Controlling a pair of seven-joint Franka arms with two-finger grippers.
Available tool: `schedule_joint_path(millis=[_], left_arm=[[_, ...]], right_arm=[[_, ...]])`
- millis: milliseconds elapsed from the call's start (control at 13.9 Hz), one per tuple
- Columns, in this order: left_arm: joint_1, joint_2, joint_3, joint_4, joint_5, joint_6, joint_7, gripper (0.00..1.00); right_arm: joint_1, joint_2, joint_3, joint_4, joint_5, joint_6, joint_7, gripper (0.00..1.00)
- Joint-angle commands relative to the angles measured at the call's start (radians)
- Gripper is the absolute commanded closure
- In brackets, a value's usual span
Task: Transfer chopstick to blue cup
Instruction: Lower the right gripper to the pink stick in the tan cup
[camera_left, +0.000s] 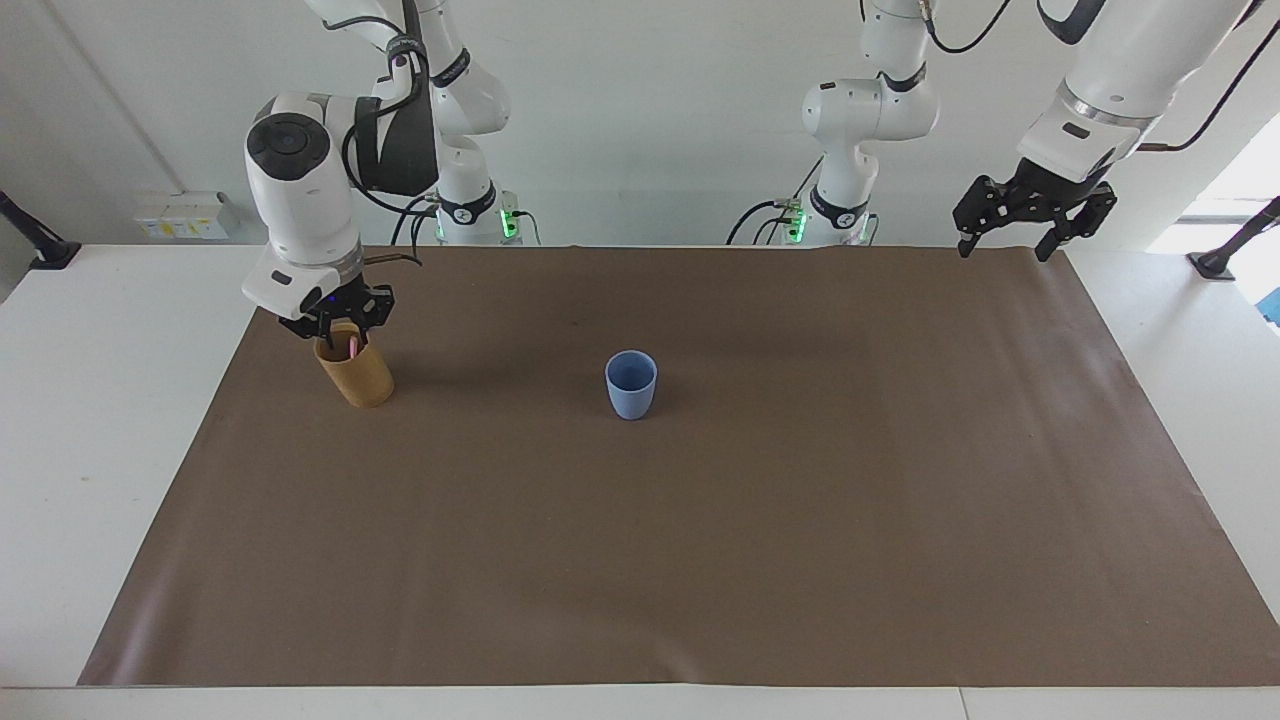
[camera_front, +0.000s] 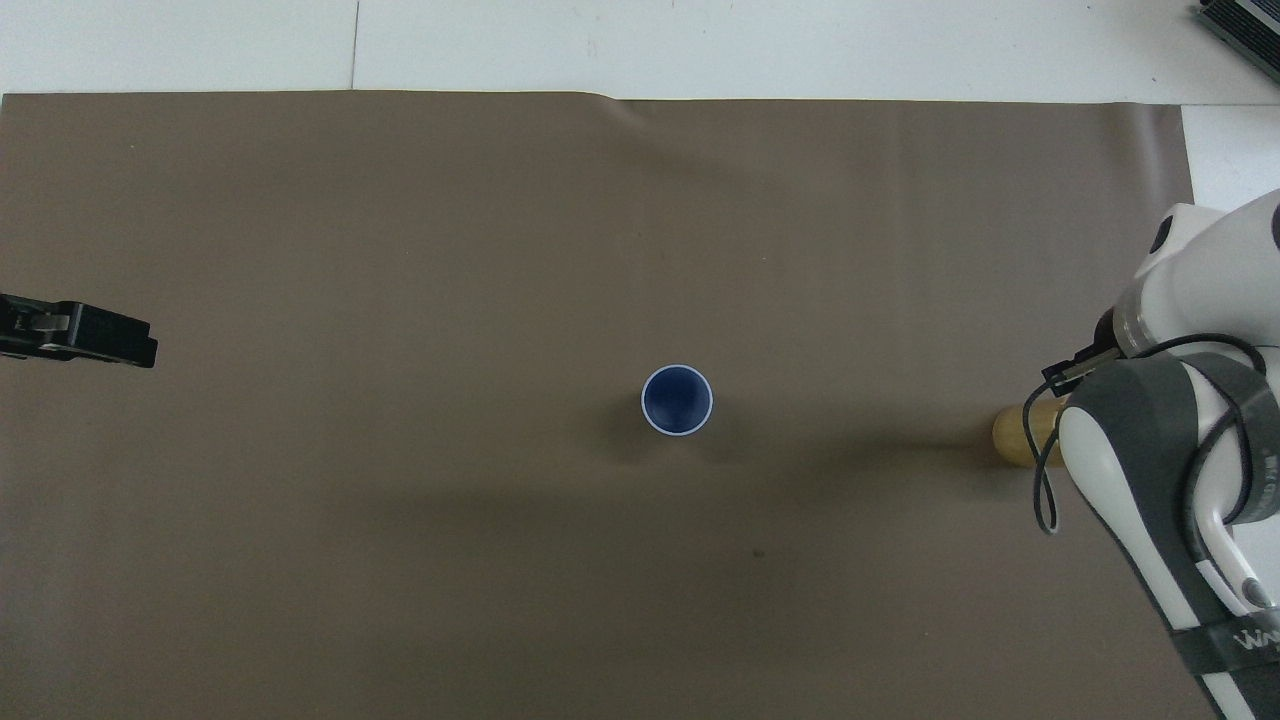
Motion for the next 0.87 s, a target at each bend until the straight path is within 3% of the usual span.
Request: schedule_joint_path(millis=[0,144,361,793], left_arm=[[0.009,-0.009,-0.004,0.015,-0.014,-0.025,0.013,0.00],[0.011,-0.014,-0.001,0.015,-0.016,-0.026,0.005,0.00],[0.011,-0.023,0.001,0.006,-0.016,-0.039,0.005,0.00],[0.009,-0.028,-0.004,0.005,-0.017,-0.040,0.008,0.00]], right_arm=[[-0.012,-0.021,0.006,-0.027,0.028,0.029,-0.009,0.93],[-0.012,-0.023,0.006,-0.020,0.031,0.029,-0.008,1.00],[-0.012,-0.042,0.006,-0.019,0.033,0.013,-0.009,1.00],[-0.015,-0.165,0.004,0.006,0.036,-0.108,-0.009,1.00]])
